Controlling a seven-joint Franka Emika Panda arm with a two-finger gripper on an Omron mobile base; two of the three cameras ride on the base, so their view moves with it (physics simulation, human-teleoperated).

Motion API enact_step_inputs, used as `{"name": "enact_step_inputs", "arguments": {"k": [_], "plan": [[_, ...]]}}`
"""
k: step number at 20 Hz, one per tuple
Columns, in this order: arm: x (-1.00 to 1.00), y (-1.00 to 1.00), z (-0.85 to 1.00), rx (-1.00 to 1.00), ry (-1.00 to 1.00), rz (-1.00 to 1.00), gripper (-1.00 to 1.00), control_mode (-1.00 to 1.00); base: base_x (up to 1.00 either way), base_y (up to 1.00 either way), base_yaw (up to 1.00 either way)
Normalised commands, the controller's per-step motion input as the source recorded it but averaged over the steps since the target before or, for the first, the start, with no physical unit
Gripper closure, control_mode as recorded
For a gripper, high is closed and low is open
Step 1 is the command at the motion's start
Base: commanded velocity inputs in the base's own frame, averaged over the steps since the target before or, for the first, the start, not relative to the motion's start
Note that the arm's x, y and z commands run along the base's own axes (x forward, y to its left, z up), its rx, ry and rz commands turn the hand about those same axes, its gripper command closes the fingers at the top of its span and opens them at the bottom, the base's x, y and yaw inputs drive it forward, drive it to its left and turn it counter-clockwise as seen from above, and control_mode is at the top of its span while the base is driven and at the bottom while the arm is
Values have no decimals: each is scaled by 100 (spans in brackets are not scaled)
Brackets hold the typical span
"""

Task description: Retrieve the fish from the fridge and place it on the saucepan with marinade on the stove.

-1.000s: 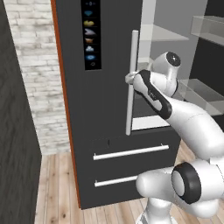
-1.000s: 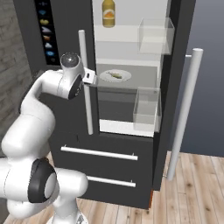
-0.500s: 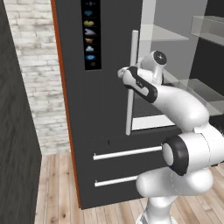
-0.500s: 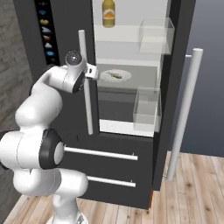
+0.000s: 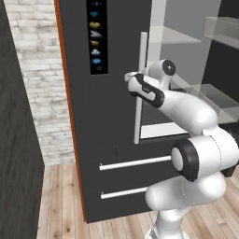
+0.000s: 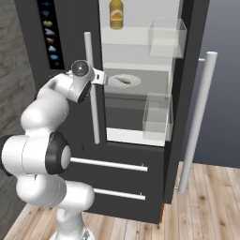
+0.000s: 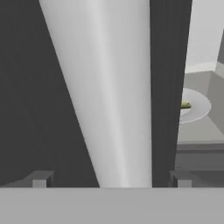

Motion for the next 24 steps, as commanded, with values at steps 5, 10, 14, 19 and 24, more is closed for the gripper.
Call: {"name": "enact_step_inputs", "arguments": {"k": [5, 10, 14, 19, 24], "plan": [[49, -6, 0, 0, -6, 0, 100, -100, 0, 0, 0], [25, 0, 2, 0, 13, 0, 100, -100, 0, 0, 0], [-32, 28, 9, -1, 31, 0, 100, -100, 0, 0, 0], [-72, 62, 2, 0, 24, 0, 100, -100, 0, 0, 0], [-71, 95, 0, 0, -1, 0, 100, -100, 0, 0, 0]]}}
